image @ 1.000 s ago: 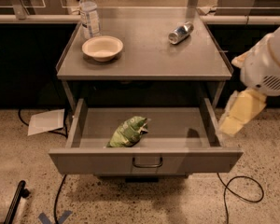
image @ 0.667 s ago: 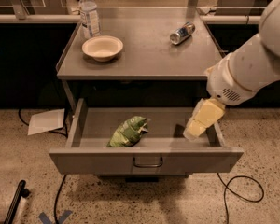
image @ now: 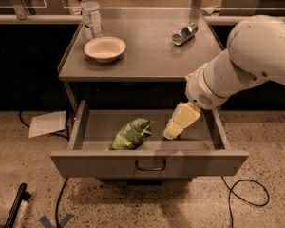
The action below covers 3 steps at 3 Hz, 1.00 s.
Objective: Pick green jalapeno chip bag from top drawer and place on counter
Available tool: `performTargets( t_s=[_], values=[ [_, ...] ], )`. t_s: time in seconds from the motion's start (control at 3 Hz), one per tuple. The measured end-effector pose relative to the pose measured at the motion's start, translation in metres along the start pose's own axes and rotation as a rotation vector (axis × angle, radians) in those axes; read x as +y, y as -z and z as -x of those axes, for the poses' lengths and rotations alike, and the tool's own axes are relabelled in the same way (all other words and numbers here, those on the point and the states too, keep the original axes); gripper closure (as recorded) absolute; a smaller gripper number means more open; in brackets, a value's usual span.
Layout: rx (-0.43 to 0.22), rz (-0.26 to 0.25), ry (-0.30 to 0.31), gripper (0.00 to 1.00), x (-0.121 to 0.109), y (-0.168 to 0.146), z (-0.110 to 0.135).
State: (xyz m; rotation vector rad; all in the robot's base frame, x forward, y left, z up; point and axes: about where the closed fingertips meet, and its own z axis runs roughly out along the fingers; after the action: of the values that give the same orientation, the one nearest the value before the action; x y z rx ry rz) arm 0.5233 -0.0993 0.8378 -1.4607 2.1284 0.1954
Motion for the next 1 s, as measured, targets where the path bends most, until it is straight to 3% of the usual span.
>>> performTargets(
  t_s=[0.33,0.67,1.0],
  values=[
    [0.012,-0.015,-0.003,0.0,0.002,0.003,-0.003],
    [-0.003,0.003,-0.103,0.0,0.009,-0.027,-0.026],
    [-0.03,0.064,-0.177,0.0,0.015,-0.079,-0.036]
  ],
)
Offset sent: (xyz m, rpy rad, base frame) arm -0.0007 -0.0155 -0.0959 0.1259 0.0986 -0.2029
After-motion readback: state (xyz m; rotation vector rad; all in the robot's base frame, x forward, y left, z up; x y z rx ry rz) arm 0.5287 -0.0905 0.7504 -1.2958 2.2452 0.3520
